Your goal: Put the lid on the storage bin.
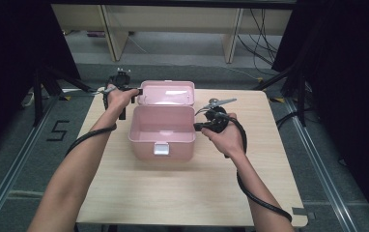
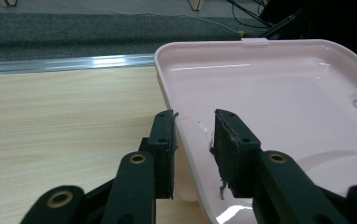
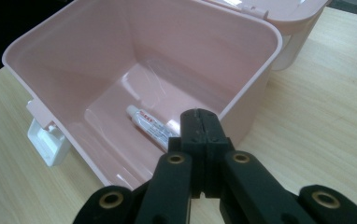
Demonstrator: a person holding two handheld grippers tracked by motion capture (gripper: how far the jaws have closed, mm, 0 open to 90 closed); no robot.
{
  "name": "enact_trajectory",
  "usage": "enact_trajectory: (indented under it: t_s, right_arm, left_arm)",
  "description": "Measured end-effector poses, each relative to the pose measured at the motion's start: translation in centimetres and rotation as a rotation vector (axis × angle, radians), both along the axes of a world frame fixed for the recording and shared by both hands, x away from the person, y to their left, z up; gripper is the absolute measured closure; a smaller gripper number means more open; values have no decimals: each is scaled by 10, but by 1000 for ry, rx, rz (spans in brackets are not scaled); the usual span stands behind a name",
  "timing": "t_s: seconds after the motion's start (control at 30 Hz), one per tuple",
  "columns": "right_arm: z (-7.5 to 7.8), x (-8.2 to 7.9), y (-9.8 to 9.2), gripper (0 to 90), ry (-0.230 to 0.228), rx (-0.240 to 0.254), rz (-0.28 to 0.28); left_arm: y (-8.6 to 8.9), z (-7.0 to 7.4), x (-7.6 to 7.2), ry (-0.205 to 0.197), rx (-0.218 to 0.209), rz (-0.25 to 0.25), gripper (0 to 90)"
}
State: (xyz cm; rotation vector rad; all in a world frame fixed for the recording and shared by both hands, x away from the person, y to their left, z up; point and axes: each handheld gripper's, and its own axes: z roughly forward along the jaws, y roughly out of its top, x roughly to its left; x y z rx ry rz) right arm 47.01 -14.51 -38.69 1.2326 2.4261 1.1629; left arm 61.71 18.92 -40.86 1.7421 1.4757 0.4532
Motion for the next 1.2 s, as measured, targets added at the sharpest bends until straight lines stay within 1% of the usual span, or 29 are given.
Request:
enact_trajectory:
  t_s: [0.03,0.1,0.17,0.23,0.3,0.37,0.4,0.43,0.47,0.5,0.57,0.6,0.63,0.67,0.7,0.73,0.77,0.8,0.83,0.87,0.9,0.93,0.97,1.0,1.03,1.1,1.17,1.2]
  right_arm:
    - [0,0,0,900,-4,2,3]
    - [-1,0,-1,900,-3,3,10]
    - [-1,0,-1,900,-6,0,12]
    - [-1,0,-1,900,-10,-4,8]
    - [0,-1,1,900,15,6,-3]
    - [-1,-1,3,900,5,13,0]
    - [0,-2,3,900,20,6,-6]
    - [-1,0,2,900,-1,-5,22]
    - [-1,-2,4,900,17,12,7]
    - [-2,-1,4,900,-4,9,23]
    - [-2,-1,3,900,-5,12,24]
    - [-4,0,4,900,-21,24,24]
    - [-3,0,3,900,-18,10,35]
    - [-4,0,3,900,-18,14,39]
    - [-4,-1,4,900,-8,20,30]
    - [-3,-2,4,900,11,21,21]
    - [-4,-2,5,900,13,19,25]
    - [-4,-1,5,900,-8,19,39]
    - [-4,-1,5,900,-8,19,40]
    - [-6,-1,6,900,-20,33,36]
    - [-5,-1,5,900,-15,21,43]
    - [-5,0,4,900,-21,18,52]
    - [-6,0,4,900,-22,15,59]
    - [-6,-1,5,900,-13,27,54]
    - [-6,-1,4,900,-1,27,65]
    - [-8,0,4,900,-8,34,73]
    - [-9,1,4,900,-18,34,78]
    - [-10,0,5,900,-19,46,76]
  left_arm:
    - [0,-1,0,-1,-2,2,682]
    - [1,-1,1,16,3,3,683]
    - [1,-3,2,7,-2,5,685]
    - [0,-3,3,21,2,5,688]
    - [0,-4,3,13,3,3,691]
    - [-2,-5,4,20,-2,10,693]
    - [-2,-5,4,25,6,3,697]
    - [-2,-6,5,26,6,2,699]
    - [-3,-6,4,33,2,7,704]
    - [-3,-6,5,36,2,6,707]
    - [-4,-7,5,41,3,12,713]
    - [-4,-7,5,43,3,16,717]
    - [-4,-7,5,47,0,19,721]
    - [-4,-7,6,51,4,18,724]
    - [-5,-8,6,61,4,20,729]
    - [-5,-8,6,67,8,18,735]
    - [-5,-8,7,68,5,23,741]
    - [-5,-8,7,65,12,18,749]
    - [-6,-8,7,70,8,26,754]
    - [-6,-7,7,70,15,27,760]
    - [-6,-7,7,71,16,29,769]
    - [-7,-7,8,74,10,35,777]
    - [-6,-7,8,76,16,29,783]
    - [-5,-7,8,77,15,36,793]
    - [-5,-6,8,80,17,38,809]
    - [-6,-5,8,82,16,51,823]
    - [-7,-4,8,87,26,57,832]
    - [-8,-4,8,86,25,64,835]
